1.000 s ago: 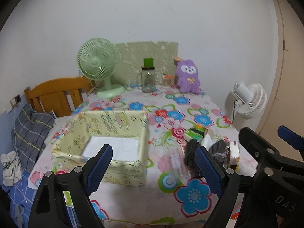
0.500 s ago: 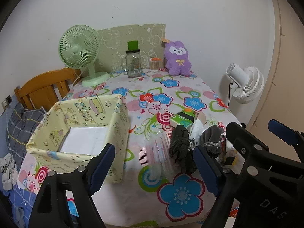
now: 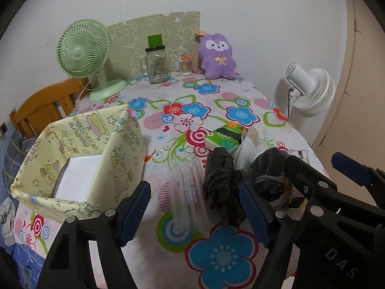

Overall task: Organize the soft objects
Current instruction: 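Grasp the black wrapped bundle with the left tool while the right tool grasps the yellow cartoon packet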

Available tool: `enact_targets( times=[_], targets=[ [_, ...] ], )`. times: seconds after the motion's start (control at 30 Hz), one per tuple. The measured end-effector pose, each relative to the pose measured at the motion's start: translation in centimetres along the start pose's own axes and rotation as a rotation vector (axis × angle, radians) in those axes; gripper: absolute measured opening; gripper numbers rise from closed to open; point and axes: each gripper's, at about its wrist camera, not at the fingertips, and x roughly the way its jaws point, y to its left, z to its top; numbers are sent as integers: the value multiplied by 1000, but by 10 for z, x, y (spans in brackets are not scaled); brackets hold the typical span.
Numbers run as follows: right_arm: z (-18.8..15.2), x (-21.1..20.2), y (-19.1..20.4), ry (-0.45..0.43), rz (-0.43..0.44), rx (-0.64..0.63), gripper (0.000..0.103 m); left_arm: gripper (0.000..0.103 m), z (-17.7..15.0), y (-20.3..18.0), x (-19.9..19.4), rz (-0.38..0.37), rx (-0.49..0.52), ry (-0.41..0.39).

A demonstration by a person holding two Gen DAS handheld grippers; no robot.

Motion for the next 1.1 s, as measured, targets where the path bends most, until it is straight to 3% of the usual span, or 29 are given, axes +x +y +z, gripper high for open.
enact_targets(
  times=[0.33, 0.6, 0.83, 1.1],
  targets=[
    [-4, 20, -13, 65, -23, 45, 57, 68, 1, -11, 23, -15, 21, 57],
    [-4, 32, -13, 88, -17, 45, 55, 65, 2, -14, 38, -21, 23, 83],
    [-5, 40, -10, 102, 12, 51, 49, 42, 1, -13, 49, -61, 11, 127],
    [-3, 42, -5, 97, 30, 41, 34, 26, 1, -16, 47, -78, 17, 121]
  ],
)
